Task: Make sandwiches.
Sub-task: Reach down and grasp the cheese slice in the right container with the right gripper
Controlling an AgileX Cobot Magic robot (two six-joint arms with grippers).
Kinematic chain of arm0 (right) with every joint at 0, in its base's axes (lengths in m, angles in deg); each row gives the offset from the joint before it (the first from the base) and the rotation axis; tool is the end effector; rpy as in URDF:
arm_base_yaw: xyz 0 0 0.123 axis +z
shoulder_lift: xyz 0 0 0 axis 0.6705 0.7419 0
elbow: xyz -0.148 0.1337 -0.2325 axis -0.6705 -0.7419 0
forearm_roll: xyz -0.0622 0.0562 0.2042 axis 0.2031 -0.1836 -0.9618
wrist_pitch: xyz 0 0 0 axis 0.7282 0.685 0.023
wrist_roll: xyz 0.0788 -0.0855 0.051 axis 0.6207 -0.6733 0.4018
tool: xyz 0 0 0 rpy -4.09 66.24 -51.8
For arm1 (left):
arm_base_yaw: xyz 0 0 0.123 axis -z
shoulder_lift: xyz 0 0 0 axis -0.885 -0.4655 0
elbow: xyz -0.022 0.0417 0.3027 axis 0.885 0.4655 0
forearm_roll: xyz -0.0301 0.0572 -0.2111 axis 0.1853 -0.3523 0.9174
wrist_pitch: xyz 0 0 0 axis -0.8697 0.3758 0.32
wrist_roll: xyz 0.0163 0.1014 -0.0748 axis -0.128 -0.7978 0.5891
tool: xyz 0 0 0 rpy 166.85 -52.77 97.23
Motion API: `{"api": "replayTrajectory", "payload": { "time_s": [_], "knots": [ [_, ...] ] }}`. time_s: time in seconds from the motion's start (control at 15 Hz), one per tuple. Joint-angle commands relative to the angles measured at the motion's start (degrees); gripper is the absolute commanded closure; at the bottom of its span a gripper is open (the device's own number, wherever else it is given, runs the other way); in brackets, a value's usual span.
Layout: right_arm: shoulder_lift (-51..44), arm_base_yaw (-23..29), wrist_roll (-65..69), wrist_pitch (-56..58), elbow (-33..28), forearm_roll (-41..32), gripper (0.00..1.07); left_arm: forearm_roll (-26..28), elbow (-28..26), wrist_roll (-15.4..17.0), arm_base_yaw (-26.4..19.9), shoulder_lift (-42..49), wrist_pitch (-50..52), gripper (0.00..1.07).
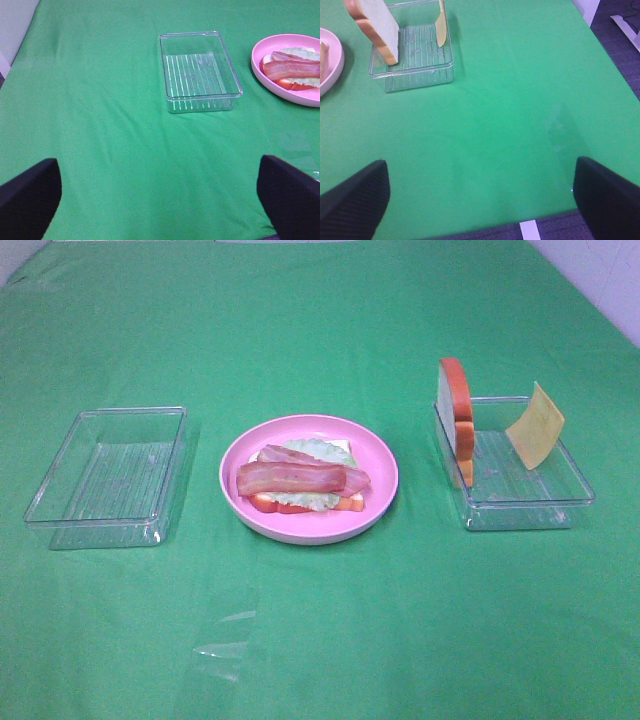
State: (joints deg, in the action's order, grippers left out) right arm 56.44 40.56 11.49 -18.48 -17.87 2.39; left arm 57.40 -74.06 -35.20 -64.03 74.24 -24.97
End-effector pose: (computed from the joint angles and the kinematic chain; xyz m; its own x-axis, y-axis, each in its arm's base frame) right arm -0.0234 -0.0137 0.2299 -0.5154 0.1011 -0.8510 0.1683 0.9856 0.0152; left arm -0.0251 -0.0085 0.2475 -0.4560 -0.0099 -0.8899 0.0243 0.9994 -0.0236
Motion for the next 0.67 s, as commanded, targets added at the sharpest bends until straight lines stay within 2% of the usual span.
{"api": "replayTrajectory", "payload": {
  "time_s": [0.07,0.67],
  "knots": [
    [-0.69,0.0,-0.06,0.11,-0.29,-0.23,0.11,0.52,0.0,0.17,-0.29,0.63,0.63,0.09],
    [0.92,0.0,-2.12,-0.52,-0.17,1.2,0.11,0.52,0.0,0.17,-0.29,0.63,0.63,0.09]
  ]
}}
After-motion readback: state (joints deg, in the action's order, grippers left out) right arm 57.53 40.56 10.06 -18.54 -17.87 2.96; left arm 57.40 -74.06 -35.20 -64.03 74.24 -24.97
